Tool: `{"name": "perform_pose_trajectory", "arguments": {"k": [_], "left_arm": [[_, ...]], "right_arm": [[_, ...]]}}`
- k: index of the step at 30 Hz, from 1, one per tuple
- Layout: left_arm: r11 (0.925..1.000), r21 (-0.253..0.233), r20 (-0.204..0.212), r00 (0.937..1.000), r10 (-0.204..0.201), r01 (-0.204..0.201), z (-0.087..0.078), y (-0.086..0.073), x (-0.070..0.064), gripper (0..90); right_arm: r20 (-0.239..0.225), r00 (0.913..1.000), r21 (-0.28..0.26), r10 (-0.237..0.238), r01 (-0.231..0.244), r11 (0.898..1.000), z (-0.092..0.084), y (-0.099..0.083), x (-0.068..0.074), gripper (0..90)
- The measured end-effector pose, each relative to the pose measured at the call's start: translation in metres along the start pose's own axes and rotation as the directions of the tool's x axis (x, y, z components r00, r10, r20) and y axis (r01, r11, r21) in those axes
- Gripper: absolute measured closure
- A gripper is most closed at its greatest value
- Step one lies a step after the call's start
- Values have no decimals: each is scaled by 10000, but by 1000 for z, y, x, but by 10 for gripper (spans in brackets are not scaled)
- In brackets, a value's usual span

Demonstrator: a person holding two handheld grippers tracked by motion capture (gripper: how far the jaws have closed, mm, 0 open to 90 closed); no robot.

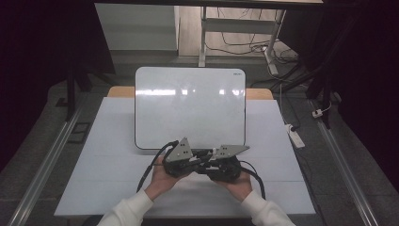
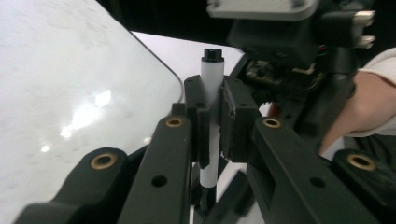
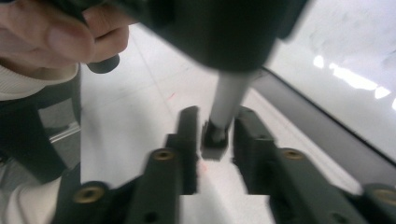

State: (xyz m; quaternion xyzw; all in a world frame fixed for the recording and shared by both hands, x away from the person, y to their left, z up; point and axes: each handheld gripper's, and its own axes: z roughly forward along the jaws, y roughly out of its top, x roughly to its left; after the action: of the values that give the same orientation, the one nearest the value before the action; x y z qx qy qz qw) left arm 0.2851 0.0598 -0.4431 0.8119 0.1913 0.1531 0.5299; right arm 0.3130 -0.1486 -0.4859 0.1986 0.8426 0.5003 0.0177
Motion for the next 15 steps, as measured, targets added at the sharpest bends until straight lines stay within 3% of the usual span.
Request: {"name": "perform_pose_trajectory", "arguments": {"k": [1,2,3,7,10,12,13,15], "left_arm": [[10000,-24,-91,9999,-82,82,-4,0,3,815],[9998,-47,-216,9996,-180,179,-8,0,6,815],[9992,-41,-454,9981,-406,404,-16,-1,14,815],[9975,8,-1084,9916,-703,708,-32,-3,28,815],[9950,87,-1452,9847,-968,991,-44,-6,38,815],[9941,85,-1565,9820,-1056,1083,-47,-7,40,814],[9915,34,-1721,9768,-1275,1300,-52,-9,45,814],[9902,29,-1844,9733,-1367,1396,-57,-10,48,814]], "right_arm": [[164,9999,-306,-55,60,9995,-4,0,0,608],[164,9999,-306,-55,60,9995,-4,0,0,608],[428,9990,-544,-92,115,9985,-8,0,-1,557],[1240,9919,-949,-280,399,9947,-25,-5,-7,493],[2131,9758,-1031,-496,730,9920,-43,-12,-12,480],[2548,9663,-1082,-375,670,9919,-55,-19,-16,479],[2741,9611,-1061,-342,655,9922,-61,-22,-19,479],[3073,9513,-1020,-228,567,9932,-69,-29,-23,478]]}}
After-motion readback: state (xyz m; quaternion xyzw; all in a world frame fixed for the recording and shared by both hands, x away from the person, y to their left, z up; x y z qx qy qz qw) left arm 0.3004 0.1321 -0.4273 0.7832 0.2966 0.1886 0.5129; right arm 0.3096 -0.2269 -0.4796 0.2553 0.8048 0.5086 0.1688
